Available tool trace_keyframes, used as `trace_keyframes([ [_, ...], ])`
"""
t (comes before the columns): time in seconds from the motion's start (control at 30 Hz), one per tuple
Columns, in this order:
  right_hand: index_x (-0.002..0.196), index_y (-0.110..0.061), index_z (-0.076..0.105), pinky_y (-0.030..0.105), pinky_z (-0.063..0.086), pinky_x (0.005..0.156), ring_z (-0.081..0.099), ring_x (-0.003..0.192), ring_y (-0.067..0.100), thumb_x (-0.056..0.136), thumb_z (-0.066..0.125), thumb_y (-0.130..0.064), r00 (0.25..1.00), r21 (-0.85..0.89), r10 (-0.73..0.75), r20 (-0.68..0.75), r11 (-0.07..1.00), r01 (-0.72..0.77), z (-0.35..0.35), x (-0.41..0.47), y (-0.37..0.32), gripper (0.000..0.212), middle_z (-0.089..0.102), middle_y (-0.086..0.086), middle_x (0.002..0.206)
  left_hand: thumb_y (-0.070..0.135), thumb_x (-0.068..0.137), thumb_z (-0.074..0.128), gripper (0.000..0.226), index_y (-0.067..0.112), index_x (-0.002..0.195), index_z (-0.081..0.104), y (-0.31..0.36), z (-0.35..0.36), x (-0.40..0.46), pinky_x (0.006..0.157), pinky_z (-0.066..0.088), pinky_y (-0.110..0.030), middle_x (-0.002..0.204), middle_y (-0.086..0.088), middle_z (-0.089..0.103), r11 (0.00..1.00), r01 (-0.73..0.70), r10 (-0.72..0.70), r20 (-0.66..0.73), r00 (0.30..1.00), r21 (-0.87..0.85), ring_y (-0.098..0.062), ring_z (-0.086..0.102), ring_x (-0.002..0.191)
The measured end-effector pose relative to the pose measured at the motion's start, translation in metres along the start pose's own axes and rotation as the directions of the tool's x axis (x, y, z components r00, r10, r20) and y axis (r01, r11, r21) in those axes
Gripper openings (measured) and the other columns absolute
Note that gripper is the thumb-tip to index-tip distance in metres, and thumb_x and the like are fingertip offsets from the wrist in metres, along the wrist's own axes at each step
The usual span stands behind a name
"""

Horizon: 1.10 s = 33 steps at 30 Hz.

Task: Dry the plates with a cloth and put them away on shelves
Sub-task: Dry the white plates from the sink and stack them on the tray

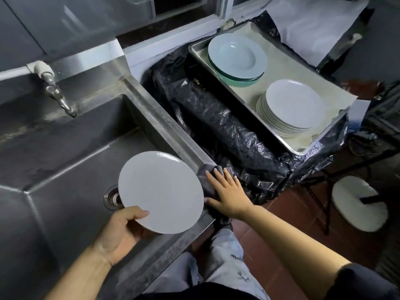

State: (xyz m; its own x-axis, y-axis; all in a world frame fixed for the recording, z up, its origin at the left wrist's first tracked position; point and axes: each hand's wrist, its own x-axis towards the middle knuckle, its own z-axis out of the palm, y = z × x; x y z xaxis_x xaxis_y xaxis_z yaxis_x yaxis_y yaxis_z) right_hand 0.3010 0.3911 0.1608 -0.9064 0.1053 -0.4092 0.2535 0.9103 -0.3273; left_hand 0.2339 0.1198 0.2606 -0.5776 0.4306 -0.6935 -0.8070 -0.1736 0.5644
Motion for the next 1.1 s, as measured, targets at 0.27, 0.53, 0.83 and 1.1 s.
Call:
trace_keyframes([
  [0.27, 0.154, -0.036, 0.005, 0.015, 0.018, 0.115, 0.013, 0.146, 0.001, 0.085, 0.069, -0.049, 0.948, 0.271, -0.209, -0.242, 0.923, 0.272, -0.106, -0.04, 0.025, 0.095, 0.018, -0.009, 0.161, 0.012, 0.069, 0.058, 0.045, 0.016, 0.114, 0.063, 0.036, 0.098, 0.022, 0.068, 0.06, -0.048, 0.107, -0.012, 0.073, 0.994, -0.102, 0.096, 0.125, 0.988, 0.043, -0.032, 0.072, 0.089],
  [0.53, 0.151, -0.039, 0.02, 0.017, 0.023, 0.113, 0.02, 0.145, 0.001, 0.077, 0.066, -0.065, 0.864, 0.297, -0.091, -0.496, 0.917, 0.267, -0.187, -0.065, 0.115, 0.091, 0.014, -0.016, 0.161, 0.048, 0.092, 0.048, 0.034, 0.027, 0.114, 0.064, 0.058, 0.238, 0.062, 0.084, 0.052, -0.043, 0.108, -0.003, 0.074, 0.953, -0.205, 0.166, 0.177, 0.97, 0.225, -0.026, 0.066, 0.103],
  [0.83, 0.148, -0.044, 0.017, 0.023, 0.023, 0.117, 0.018, 0.146, 0.001, 0.07, 0.058, -0.081, 0.855, 0.349, 0.076, -0.513, 0.929, 0.126, -0.217, -0.064, 0.232, 0.095, 0.014, -0.017, 0.16, 0.018, 0.087, 0.071, 0.035, 0.026, 0.12, 0.063, 0.043, 0.35, 0.158, 0.092, 0.053, -0.042, 0.111, 0.005, 0.072, 0.644, -0.513, 0.378, 0.347, 0.858, 0.567, -0.018, 0.065, 0.108],
  [1.1, 0.149, -0.042, 0.011, 0.008, 0.015, 0.112, 0.009, 0.14, -0.013, 0.066, 0.048, -0.09, 0.914, 0.368, 0.094, -0.394, 0.928, 0.063, -0.217, -0.032, 0.305, 0.103, 0.007, -0.027, 0.155, 0.038, 0.08, 0.073, 0.059, 0.024, 0.131, 0.046, 0.017, 0.389, 0.241, 0.087, 0.048, -0.033, 0.119, 0.011, 0.058, 0.247, -0.454, 0.429, 0.324, 0.843, 0.856, -0.016, 0.055, 0.111],
])
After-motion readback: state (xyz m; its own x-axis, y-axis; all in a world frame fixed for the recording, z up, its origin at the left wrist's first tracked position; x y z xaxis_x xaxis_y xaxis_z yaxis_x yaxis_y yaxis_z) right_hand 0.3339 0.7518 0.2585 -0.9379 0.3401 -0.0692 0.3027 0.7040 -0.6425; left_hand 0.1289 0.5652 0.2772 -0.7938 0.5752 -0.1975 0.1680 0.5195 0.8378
